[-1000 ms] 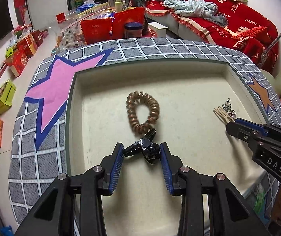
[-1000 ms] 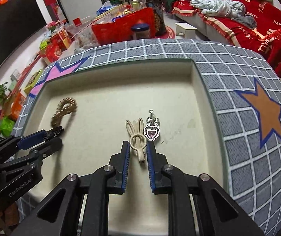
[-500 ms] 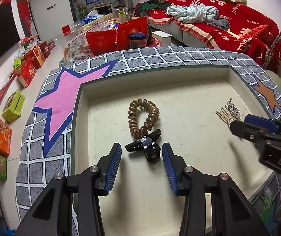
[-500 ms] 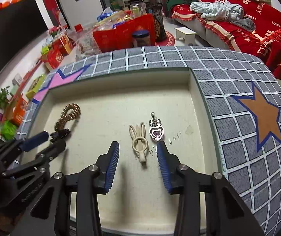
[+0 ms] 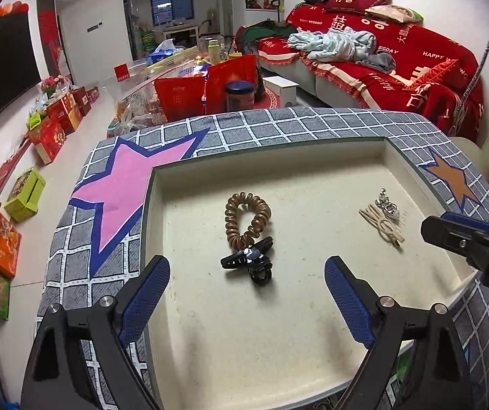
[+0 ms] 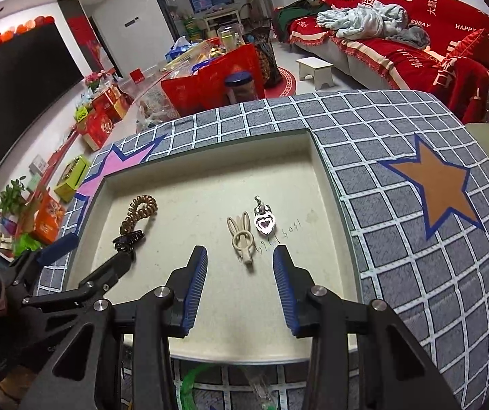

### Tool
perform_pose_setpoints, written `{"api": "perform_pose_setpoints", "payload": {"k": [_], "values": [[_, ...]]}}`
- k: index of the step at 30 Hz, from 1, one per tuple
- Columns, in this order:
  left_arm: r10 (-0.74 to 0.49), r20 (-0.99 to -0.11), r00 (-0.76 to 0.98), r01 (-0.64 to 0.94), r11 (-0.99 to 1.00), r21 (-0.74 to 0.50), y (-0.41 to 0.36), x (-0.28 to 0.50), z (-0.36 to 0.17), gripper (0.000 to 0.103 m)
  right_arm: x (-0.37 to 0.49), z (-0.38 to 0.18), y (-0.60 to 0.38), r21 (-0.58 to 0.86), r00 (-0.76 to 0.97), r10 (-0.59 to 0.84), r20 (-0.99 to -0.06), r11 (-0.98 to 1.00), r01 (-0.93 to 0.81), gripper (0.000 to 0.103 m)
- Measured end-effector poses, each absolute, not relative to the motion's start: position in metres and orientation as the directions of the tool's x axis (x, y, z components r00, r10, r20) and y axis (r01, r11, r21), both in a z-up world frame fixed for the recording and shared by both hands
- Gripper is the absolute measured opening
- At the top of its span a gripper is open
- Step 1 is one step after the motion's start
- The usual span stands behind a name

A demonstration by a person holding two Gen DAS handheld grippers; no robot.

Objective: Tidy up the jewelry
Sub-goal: 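Withdraw both tools from the box toward the remaining jewelry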

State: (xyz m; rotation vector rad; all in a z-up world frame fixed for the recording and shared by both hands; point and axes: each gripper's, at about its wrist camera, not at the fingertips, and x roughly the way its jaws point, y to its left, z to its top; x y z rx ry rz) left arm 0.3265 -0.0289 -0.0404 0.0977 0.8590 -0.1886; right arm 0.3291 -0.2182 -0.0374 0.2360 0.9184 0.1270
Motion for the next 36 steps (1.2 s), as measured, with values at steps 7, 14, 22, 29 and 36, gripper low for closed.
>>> {"api": "perform_pose_setpoints", "payload": {"k": [7, 14, 22, 29, 36], "values": [[-0.113, -0.732, 0.671, 0.176, 0.984, 0.009, -0.016, 0.315, -0.031, 0.103, 0.318, -0.034, -0.219, 0.27, 0.609, 0.222, -0.762, 0.963, -0.013, 0.061], [-0.131, -0.739, 0.661, 0.189, 0.982, -0.005, -0.006, 0.295, -0.025, 0.103, 0.304, -0.024, -0.216, 0.287, 0.629, 0.239, -0.74, 0.958, -0.026, 0.082], [-0.144, -0.74, 0.657, 0.185, 0.982, -0.027, 0.014, 0.263, -0.027, 0.103, 0.276, -0.018, -0.218, 0.311, 0.637, 0.26, -0.726, 0.95, -0.034, 0.084], [-0.175, -0.749, 0.639, 0.194, 0.979, -0.064, 0.026, 0.231, -0.038, 0.103, 0.245, -0.024, -0.22, 0.335, 0.627, 0.279, -0.728, 0.942, -0.029, 0.085], [-0.278, -0.755, 0.593, 0.266, 0.953, -0.142, 0.02, 0.221, -0.051, 0.103, 0.223, -0.04, -0.218, 0.341, 0.595, 0.286, -0.751, 0.94, -0.02, 0.085]]}}
